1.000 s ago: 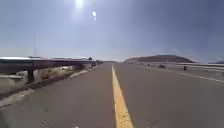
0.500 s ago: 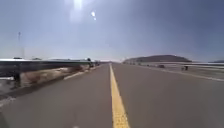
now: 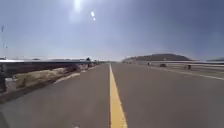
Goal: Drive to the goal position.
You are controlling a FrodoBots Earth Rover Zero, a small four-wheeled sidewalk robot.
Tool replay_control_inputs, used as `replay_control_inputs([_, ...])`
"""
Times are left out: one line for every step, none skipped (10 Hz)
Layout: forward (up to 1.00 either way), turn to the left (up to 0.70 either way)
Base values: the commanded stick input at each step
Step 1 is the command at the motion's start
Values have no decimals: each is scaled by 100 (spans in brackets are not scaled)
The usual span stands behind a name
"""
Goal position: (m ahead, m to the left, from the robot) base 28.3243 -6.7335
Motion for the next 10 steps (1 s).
replay_control_inputs([85, 0])
replay_control_inputs([85, 0])
replay_control_inputs([85, 0])
replay_control_inputs([85, 0])
replay_control_inputs([85, 0])
replay_control_inputs([85, 0])
replay_control_inputs([85, 0])
replay_control_inputs([85, 0])
replay_control_inputs([85, 0])
replay_control_inputs([85, 0])
